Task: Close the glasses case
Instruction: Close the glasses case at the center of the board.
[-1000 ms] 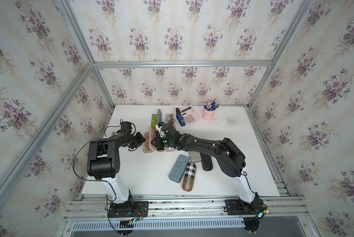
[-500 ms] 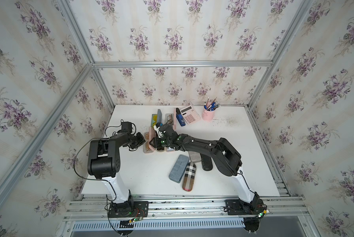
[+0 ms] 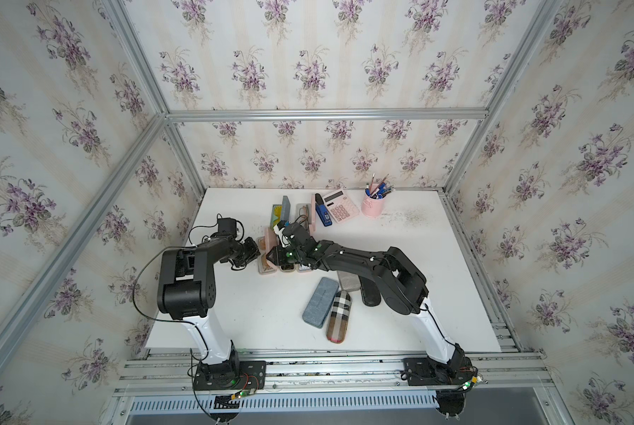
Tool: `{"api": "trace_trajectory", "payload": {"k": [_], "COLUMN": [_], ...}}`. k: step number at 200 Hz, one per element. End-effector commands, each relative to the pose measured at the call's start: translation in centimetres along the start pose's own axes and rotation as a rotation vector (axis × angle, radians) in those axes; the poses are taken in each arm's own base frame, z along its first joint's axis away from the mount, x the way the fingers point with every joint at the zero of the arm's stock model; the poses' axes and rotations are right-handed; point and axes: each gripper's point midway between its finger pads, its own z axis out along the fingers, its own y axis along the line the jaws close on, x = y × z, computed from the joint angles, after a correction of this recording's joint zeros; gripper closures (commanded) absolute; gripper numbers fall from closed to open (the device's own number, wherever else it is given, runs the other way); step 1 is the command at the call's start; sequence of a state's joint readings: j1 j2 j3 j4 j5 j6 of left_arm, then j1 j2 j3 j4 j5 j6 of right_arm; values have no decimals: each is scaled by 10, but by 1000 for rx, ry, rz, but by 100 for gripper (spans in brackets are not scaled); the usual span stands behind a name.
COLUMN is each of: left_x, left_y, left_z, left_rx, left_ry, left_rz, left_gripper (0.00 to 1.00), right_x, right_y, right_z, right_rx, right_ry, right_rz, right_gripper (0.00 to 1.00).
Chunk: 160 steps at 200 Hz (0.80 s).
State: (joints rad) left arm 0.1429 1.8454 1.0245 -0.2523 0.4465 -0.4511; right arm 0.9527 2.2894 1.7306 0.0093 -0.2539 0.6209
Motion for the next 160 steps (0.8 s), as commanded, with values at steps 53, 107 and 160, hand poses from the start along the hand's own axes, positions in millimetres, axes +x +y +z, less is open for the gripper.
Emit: {"api": "trace_trajectory", "payload": {"k": [53,107,160], "left_x": [8,8,8], "left_y": [9,8,6], "left_z": [2,2,0], "left_rx": [-47,-43,-33], "left_ry": [30,27,20], "left_rz": [-2,2,6], "left_gripper": [88,88,89], "right_x": [12,20,26], "right_y": [2,1,-5], "right_z": [11,17,22], "right_rx": [0,1,14], "right_ry": [39,57,73], "right_rz": [-13,-9,6], "right_gripper": [71,71,71]}}
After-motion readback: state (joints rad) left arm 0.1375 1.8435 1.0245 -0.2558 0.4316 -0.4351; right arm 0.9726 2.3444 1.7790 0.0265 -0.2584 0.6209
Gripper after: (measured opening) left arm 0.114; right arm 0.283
